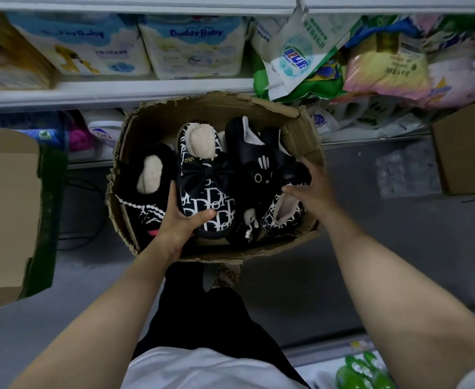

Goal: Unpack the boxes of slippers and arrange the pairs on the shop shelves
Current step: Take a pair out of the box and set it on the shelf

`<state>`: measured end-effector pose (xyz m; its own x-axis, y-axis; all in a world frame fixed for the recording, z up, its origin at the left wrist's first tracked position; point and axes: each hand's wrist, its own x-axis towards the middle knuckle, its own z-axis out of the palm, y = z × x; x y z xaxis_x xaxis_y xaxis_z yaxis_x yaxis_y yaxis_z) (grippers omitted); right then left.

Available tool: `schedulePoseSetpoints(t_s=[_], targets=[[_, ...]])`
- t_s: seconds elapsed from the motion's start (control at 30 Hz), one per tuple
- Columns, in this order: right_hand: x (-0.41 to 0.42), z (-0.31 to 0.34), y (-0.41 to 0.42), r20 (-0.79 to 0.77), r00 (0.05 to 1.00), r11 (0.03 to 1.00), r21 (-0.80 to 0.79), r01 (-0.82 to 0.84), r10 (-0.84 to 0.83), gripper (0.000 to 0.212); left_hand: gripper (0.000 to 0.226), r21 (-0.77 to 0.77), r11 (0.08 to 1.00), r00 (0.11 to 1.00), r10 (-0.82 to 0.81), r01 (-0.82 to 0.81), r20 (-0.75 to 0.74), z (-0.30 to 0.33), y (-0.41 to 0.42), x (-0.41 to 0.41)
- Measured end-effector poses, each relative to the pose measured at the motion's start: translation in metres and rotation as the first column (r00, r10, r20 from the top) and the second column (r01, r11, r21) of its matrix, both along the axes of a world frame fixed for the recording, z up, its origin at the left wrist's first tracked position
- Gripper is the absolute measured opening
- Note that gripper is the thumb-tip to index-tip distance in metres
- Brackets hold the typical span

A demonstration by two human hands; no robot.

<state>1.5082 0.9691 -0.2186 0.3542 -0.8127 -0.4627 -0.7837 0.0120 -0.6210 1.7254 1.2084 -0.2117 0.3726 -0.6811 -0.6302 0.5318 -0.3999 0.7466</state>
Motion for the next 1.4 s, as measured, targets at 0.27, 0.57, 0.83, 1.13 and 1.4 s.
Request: schedulePoseSetpoints(t_s=[0.27,0.57,0.83,1.13,1.4], targets=[[0.007,0.005,-0.005,-0.076,0.994,0.996,-0.019,-0.083,0.081,0.070,0.106,0.009,1.000,0.998,0.000,0.001,-0.055,-0.002,0.010,0.001],[0.045,0.044,-0.018,0.016,0.999,0.999,-0.021,-0.043,0.044,0.062,0.101,0.046,0.999,0.991,0.027,-0.021,-0.134,-0.004,0.005,0.027],[0.127,0.084,-0.063,0.182,0.983,0.997,0.080,0.019,-0.033,0.083,0.097,0.052,0.998,0.983,0.026,-0.016,-0.183,-0.012,0.011,0.029],[0.087,0.016,0.016,0.146,0.975,0.916,0.388,0.101,-0.169,0.106,0.096,0.094,0.996,0.979,0.027,-0.008,-0.201,-0.015,0.008,0.033],[0.076,-0.004,0.043,0.197,0.923,0.846,0.497,0.195,-0.329,0.095,0.107,0.096,0.995,0.977,0.056,-0.037,-0.207,-0.012,0.007,0.032]])
